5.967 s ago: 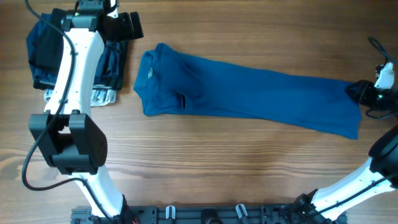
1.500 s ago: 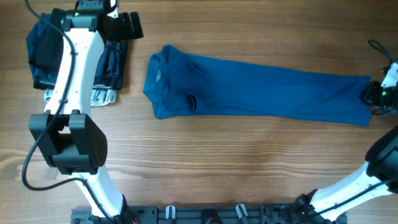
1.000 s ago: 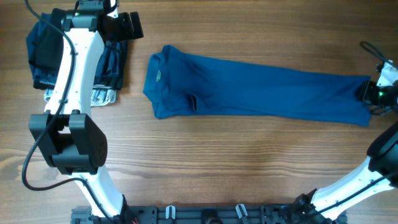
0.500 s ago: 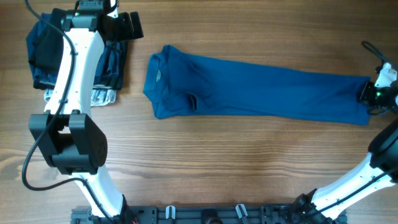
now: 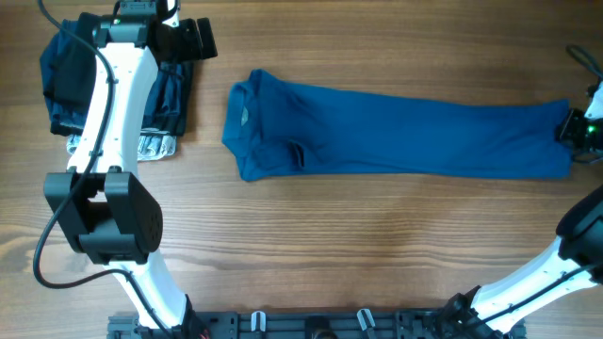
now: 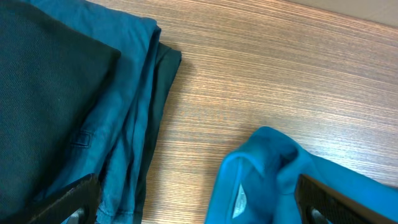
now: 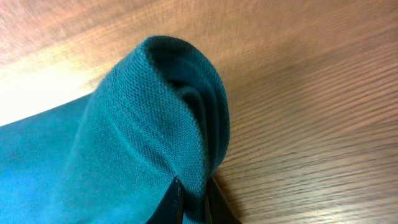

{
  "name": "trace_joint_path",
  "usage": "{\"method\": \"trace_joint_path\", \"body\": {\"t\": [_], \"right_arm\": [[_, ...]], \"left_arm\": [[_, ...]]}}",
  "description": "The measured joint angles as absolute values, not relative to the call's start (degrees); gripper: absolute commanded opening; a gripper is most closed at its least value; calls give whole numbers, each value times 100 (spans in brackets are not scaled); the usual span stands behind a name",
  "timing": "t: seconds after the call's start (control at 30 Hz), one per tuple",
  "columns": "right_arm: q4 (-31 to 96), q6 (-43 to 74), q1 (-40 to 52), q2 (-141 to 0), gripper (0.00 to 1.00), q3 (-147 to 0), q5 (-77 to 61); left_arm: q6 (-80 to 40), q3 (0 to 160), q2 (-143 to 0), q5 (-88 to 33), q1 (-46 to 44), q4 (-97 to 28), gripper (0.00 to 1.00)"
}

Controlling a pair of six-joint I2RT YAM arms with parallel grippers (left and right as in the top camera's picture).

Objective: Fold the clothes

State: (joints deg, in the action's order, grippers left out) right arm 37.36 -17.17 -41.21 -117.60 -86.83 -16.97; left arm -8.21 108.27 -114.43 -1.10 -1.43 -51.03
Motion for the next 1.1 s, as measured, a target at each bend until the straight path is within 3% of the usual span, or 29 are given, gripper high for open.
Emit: {"method": "trace_joint_path", "body": {"t": [0.27,0.57,1.1], "right_arm": [[3870,-1693,-4152,-11417,4,-8709,-1459],[4851,-1144,-3940,-11080,4,-9485,-2480],[5529,287,-1363,-10997,4,-9513,-2646]], "left_arm": [[-821,10827,-11443,-110,-143,-5103,100],[-821,10827,-11443,-110,-143,-5103,100],[-821,10827,-11443,-110,-143,-5103,100]]}}
